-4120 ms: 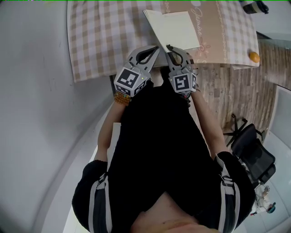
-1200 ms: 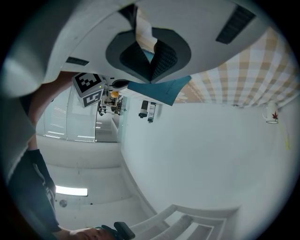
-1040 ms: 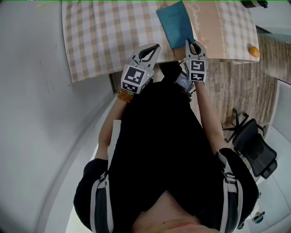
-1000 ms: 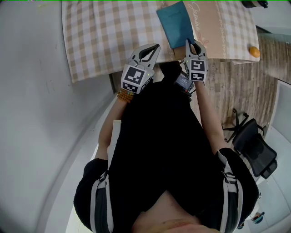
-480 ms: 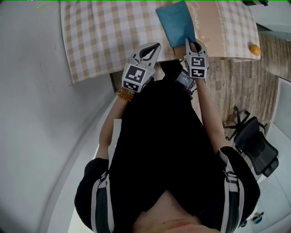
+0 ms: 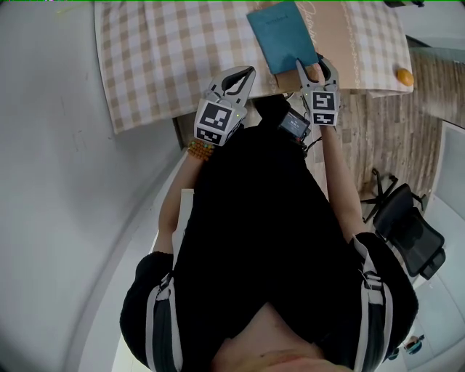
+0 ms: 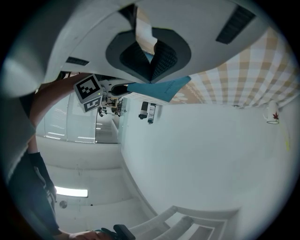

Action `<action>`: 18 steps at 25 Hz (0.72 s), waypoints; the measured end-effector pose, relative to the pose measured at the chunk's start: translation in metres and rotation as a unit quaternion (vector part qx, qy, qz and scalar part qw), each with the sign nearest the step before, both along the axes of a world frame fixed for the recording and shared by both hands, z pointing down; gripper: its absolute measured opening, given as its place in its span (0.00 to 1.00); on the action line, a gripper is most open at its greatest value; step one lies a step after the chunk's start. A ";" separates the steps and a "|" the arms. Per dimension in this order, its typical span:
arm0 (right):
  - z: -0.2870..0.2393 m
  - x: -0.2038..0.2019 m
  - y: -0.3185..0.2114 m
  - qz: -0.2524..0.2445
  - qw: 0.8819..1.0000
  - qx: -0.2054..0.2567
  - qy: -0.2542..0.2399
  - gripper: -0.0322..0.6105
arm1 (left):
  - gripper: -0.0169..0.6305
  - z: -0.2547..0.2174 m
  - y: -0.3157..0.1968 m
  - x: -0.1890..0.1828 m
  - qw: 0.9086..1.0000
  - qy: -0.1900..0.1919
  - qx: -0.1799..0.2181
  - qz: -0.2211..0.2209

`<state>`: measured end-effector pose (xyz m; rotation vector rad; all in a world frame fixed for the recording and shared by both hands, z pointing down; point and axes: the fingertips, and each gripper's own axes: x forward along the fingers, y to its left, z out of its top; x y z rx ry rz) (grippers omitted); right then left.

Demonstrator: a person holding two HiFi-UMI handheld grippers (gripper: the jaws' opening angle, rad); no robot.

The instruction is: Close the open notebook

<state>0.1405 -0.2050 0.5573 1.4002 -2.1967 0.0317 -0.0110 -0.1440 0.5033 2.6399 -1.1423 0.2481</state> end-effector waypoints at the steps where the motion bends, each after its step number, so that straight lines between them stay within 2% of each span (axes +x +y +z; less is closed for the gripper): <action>1: -0.009 0.001 0.000 0.002 1.000 0.019 0.001 0.42 | 0.05 0.000 0.000 0.000 1.000 0.000 -0.001 0.000; 4: -0.035 -0.004 0.005 -0.004 0.997 0.072 0.005 0.42 | 0.05 -0.002 0.000 -0.002 1.000 0.003 0.000 -0.002; 7: -0.033 -0.025 0.008 -0.047 0.996 0.075 0.024 0.37 | 0.05 -0.001 -0.001 -0.004 1.000 0.004 0.000 -0.003; 9: -0.017 -0.036 0.009 -0.071 0.995 0.054 0.038 0.35 | 0.05 -0.001 -0.001 -0.004 1.000 0.003 -0.001 -0.004; 11: 0.001 -0.039 0.009 -0.074 0.996 0.022 0.034 0.32 | 0.05 -0.002 -0.001 -0.004 1.000 0.004 0.002 -0.004; 15: 0.030 -0.029 0.006 -0.040 0.998 -0.049 0.008 0.32 | 0.05 -0.003 -0.001 -0.008 1.000 0.004 0.001 -0.010; 18: 0.037 -0.019 0.002 -0.016 0.997 -0.075 -0.003 0.32 | 0.05 -0.002 -0.002 -0.012 1.000 0.004 -0.002 -0.016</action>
